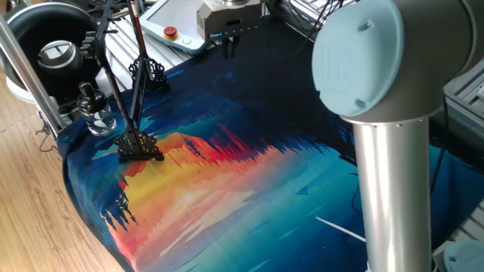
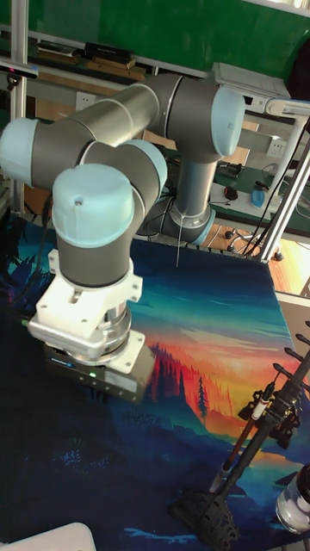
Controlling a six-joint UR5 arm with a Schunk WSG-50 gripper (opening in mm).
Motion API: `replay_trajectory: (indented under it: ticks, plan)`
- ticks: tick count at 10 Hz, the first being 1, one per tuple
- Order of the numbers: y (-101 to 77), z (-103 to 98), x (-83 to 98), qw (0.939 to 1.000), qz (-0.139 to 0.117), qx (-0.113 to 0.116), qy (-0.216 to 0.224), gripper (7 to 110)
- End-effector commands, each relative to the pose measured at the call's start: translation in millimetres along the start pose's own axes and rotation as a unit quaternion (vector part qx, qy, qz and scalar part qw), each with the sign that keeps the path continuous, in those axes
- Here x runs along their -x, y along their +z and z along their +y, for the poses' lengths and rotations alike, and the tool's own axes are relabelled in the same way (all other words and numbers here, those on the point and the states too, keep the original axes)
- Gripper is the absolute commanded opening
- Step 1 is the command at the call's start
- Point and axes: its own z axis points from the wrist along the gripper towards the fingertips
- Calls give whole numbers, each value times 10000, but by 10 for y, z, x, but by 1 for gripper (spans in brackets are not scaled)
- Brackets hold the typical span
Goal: Place the brush on the pen rack
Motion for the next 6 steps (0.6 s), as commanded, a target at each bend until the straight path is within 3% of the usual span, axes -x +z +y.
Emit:
replay_trajectory:
  ticks: [1,2,4,5,6]
  plan:
    - [99,-51,181,9976,-83,88,684,7]
    - [127,-272,225,9984,-135,-176,523,7]
    - [107,-219,30,9998,180,-63,-31,7]
    - [65,-274,109,9991,-92,-219,-347,7]
    - [-53,-313,513,9913,-1051,-381,-700,7]
